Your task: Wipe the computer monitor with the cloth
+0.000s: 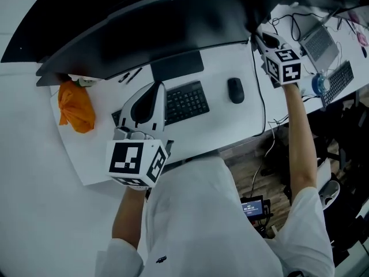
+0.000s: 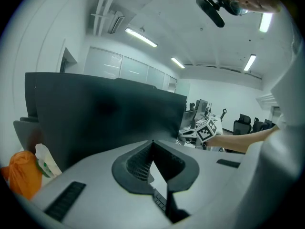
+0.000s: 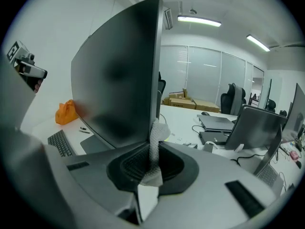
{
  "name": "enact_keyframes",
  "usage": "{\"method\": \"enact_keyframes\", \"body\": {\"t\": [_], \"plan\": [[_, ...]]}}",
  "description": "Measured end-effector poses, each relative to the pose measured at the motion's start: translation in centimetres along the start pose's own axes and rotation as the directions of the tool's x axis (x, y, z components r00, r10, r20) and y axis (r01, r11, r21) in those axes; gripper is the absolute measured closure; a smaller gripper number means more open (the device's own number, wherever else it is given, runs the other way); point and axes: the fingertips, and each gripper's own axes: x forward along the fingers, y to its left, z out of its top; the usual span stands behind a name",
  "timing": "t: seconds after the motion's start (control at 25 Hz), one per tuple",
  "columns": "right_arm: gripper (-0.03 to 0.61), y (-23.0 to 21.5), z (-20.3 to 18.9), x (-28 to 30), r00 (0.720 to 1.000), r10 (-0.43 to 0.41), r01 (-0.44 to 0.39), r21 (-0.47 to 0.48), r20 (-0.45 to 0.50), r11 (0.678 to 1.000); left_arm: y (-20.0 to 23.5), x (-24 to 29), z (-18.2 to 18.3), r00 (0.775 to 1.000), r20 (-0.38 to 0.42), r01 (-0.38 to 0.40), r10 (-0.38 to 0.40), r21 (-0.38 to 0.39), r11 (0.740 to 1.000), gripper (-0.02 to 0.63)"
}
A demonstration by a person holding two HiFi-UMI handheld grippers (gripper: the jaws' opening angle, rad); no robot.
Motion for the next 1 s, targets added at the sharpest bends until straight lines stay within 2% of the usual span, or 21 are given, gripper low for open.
{"method": "enact_keyframes", "body": {"t": [0.16,0.44,0.6,0.76,1.0], "plan": [[0.537,0.3,-2.1,1.7,0.999,0.015,-0.015,0.006,-0.041,1.0,0.4,0.1,-1.5,1.0,-0.024,-0.017,0.016,-0.03,0.999,0.595],[0.537,0.5,-5.3,3.7,0.998,-0.013,0.009,-0.069,-0.068,0.998,1.0,0.1,-3.5,0.998,-0.067,-0.019,0.017,-0.043,0.999,0.595],[0.537,0.4,-6.0,4.1,0.998,-0.012,0.008,-0.079,-0.058,0.997,1.3,0.0,-4.3,0.997,-0.079,-0.021,0.017,-0.051,0.998,0.595],[0.537,1.0,-7.4,4.7,0.994,-0.01,-0.003,-0.117,-0.109,0.993,1.5,-0.3,-5.1,0.996,-0.09,-0.023,0.018,-0.055,0.998,0.595],[0.537,1.5,-8.3,5.9,0.995,-0.027,0.022,-0.049,-0.1,0.999,2.2,-0.9,-5.6,0.995,-0.093,-0.032,0.026,-0.06,0.998,0.595]]}}
